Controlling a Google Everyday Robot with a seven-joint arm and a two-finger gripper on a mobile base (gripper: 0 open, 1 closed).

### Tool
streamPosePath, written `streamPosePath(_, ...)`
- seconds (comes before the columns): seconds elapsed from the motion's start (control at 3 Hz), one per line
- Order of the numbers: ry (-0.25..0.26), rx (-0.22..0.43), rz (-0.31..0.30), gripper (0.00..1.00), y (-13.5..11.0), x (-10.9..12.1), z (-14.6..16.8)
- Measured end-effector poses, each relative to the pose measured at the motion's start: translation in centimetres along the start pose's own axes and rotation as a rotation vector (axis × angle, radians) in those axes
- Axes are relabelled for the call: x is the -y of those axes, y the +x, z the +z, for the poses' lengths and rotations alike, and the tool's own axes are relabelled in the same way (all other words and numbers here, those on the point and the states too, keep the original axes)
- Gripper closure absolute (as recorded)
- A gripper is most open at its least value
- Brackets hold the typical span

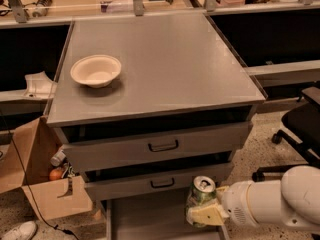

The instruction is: Place green can into bottom drawer

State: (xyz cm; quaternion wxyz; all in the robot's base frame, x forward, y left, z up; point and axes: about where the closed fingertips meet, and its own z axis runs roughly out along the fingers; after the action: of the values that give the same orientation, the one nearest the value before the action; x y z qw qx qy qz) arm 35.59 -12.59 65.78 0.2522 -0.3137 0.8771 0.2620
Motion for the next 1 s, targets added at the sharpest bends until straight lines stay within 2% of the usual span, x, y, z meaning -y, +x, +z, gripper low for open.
streamPosePath(0.33,0.027,-0.045,0.026,1.0,2.5,0.3,3.9)
streamPosePath(0.67,0.031,-0.042,0.025,1.0,2.4,0.4,3.9)
streamPosePath(1.0,0.025,-0.05,0.06,1.0,3.3,0.2,5.4)
